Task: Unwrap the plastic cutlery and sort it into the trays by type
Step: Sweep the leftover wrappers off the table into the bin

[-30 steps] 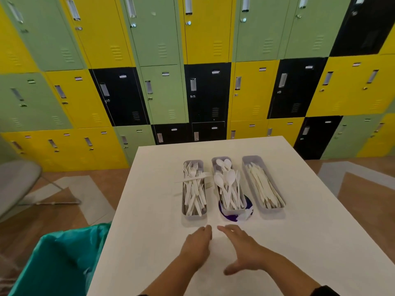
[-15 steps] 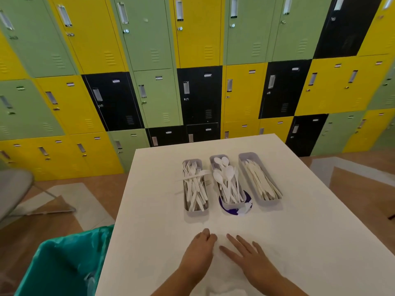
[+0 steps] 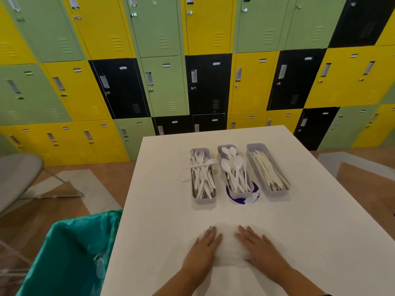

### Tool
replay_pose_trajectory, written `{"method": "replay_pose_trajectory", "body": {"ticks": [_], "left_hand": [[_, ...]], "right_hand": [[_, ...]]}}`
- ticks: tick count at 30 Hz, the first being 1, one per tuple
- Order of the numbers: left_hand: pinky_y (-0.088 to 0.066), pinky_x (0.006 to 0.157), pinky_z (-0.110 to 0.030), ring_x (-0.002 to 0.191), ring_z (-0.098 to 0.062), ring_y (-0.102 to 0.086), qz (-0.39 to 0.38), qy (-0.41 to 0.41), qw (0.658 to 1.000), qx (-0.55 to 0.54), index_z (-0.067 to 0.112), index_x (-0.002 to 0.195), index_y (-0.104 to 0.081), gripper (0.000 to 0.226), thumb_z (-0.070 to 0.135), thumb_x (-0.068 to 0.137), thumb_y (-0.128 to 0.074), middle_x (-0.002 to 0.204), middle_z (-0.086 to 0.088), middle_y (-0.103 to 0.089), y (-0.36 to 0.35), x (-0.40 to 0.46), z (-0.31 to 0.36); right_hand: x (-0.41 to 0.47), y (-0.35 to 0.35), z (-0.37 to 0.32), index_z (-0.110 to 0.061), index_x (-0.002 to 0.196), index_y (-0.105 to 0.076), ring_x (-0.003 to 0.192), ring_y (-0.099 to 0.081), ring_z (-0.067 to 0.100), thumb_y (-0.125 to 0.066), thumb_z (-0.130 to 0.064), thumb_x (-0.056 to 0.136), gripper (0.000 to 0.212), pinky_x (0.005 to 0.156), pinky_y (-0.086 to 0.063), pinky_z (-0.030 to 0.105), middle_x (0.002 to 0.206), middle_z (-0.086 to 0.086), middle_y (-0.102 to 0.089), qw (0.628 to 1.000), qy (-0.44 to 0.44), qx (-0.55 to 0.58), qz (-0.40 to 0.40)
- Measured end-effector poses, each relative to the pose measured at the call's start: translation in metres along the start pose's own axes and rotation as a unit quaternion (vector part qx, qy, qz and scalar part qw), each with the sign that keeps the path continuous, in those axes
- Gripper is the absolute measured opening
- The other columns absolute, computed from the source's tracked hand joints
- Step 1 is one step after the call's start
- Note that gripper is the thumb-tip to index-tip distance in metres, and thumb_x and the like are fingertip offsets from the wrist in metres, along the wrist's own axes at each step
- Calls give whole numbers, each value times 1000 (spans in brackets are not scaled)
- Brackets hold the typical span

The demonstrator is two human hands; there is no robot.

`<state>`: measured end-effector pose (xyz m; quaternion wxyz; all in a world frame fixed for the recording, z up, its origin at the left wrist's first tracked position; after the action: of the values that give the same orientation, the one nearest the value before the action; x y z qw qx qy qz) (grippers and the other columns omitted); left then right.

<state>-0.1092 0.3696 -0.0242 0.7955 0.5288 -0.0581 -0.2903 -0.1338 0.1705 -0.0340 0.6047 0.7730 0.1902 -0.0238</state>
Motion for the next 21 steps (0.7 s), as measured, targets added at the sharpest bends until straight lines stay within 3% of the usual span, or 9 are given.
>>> {"method": "replay_pose_trajectory", "body": {"ticks": [2,4,6,8,11,13,15,18,21], "left_hand": [[-1,116,-20,148,-14,-2,11,39,997,-62,22,150,-7,58,2,98,-26,159,-2,4,2,4,0],[-7,114,-15,146,-14,-16,27,73,984,-161,18,149,-17,52,6,100,-29,158,-6,-14,4,5,4],[-18,112,-16,141,-16,-30,49,108,958,-261,17,146,-28,47,9,100,-33,153,-7,-31,6,6,6],[-18,111,-15,140,-15,-32,53,126,937,-321,17,145,-30,45,10,100,-34,152,-5,-33,9,7,13],[-22,113,-19,137,-12,-35,42,129,905,-403,25,144,-33,43,29,101,-34,150,3,-36,11,6,29],[-25,115,-24,136,-11,-34,32,129,886,-445,33,142,-30,51,51,94,-31,148,9,-35,13,6,45],[-22,116,-26,141,-12,-29,30,144,876,-459,28,149,-18,56,50,97,-23,154,7,-27,16,7,56],[-10,116,-22,145,-7,-8,45,138,868,-475,23,151,3,60,48,99,-14,159,9,-3,26,7,61],[-4,119,-23,144,-1,2,83,117,871,-470,24,150,7,77,64,88,-13,158,11,7,39,7,56]], "right_hand": [[3,0,1,-50,138,-1,137,9,-9,-30,-5,89,73,117,-2,27,143,-34,13,997,-23,74,9],[6,0,-6,-68,127,-15,134,-5,-18,-27,-14,86,68,114,-7,12,130,-56,-4,978,-31,192,71],[10,4,-16,-45,134,-37,137,-33,5,-34,-15,91,53,106,-18,4,139,-32,-38,922,-78,350,148],[17,9,-24,-18,136,-47,127,-46,23,-36,-2,95,46,106,-33,20,138,0,-50,843,-148,495,154],[25,23,-47,-14,128,-56,109,-57,26,-40,-13,97,35,95,-46,40,120,7,-62,714,-195,663,114],[24,32,-66,-6,125,-56,96,-59,25,-38,-24,99,37,79,-49,36,106,10,-64,633,-206,741,84],[22,41,-86,-8,124,-55,92,-56,17,-31,-31,101,41,73,-50,27,101,4,-63,597,-187,778,52],[23,54,-102,-17,134,-48,123,-48,16,-31,-41,99,47,105,-34,28,124,-3,-58,587,-153,794,45],[32,60,-107,-23,137,-44,133,-37,12,-33,-42,97,46,112,-24,28,126,-7,-52,544,-139,826,44]]}}
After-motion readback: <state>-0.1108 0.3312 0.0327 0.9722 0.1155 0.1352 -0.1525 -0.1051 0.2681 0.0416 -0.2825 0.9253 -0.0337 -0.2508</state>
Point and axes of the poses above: each hand's wrist, its own x-axis towards the middle knuckle, its own y-axis out of the back of the hand, z = x × y, the point moved 2 cm from there along x, towards the middle knuckle
